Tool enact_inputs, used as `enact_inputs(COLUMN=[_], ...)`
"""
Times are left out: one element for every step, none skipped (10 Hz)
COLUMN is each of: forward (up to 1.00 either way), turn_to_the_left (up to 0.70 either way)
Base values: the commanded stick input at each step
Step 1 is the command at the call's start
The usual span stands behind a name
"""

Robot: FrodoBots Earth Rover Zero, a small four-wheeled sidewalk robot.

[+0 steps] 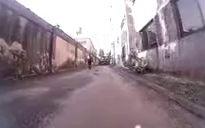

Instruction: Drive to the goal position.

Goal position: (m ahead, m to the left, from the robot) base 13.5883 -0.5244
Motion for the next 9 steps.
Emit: enact_inputs(forward=[0.70,0.70,0.70,0.70,0.70,0.70,0.70,0.70,0.70], turn_to_the_left=[-0.15,-0.08,0.01,0.01,0.01,0.01,0.01,0.01,0.01])
